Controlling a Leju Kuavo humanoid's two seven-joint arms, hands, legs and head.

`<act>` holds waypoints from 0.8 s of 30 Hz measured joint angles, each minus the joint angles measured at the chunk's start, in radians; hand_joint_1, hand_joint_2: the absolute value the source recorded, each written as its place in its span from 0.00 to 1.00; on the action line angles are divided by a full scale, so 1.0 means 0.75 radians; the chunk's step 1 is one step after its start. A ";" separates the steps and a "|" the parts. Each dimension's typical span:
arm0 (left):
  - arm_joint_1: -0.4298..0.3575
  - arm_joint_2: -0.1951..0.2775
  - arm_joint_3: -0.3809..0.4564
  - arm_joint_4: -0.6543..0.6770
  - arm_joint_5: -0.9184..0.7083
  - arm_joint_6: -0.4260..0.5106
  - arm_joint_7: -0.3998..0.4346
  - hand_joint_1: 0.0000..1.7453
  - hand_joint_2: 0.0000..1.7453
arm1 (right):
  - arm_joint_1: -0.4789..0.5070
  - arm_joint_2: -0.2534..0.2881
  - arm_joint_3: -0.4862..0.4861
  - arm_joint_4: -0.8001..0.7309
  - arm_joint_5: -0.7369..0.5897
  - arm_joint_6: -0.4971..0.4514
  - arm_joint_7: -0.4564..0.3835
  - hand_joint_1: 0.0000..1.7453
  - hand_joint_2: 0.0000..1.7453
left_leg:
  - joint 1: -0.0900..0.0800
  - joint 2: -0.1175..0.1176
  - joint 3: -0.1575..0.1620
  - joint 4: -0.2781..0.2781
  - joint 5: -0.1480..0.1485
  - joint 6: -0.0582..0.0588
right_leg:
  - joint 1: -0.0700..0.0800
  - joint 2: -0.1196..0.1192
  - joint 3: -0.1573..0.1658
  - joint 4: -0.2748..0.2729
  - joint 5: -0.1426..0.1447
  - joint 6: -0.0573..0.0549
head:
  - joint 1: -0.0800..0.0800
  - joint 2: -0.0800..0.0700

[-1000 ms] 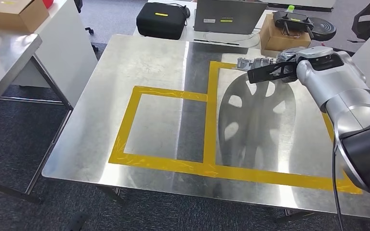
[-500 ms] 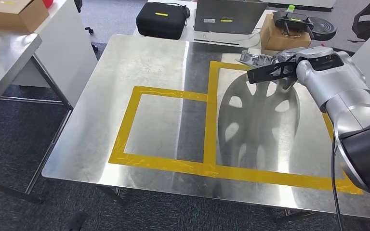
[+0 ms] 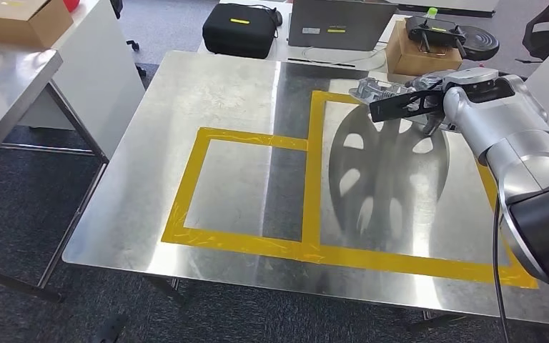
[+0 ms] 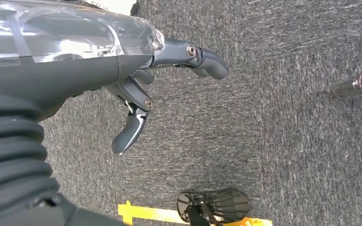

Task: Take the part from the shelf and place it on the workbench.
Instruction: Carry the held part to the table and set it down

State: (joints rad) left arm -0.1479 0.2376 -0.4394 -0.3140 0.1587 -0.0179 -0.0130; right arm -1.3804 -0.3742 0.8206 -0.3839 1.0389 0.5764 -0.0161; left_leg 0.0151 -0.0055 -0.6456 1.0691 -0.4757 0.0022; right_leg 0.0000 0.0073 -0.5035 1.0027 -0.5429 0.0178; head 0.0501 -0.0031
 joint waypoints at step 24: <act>0.023 -0.010 0.050 0.001 0.000 0.048 0.003 0.00 0.00 | -0.342 -0.131 -0.040 0.048 -0.061 0.134 0.191 0.00 1.00 | -0.007 -0.019 -0.001 -0.002 0.000 0.000 | -0.008 -0.007 -0.001 0.000 -0.003 0.004 | -0.001 0.000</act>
State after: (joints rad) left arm -0.1306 0.2300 -0.4018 -0.3135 0.1585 0.0180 -0.0107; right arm -1.6367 -0.4728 0.7904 -0.3475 0.9933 0.6770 0.1274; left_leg 0.0098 -0.0194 -0.6465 1.0679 -0.4755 0.0024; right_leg -0.0061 0.0017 -0.5046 1.0026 -0.5454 0.0210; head 0.0495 -0.0031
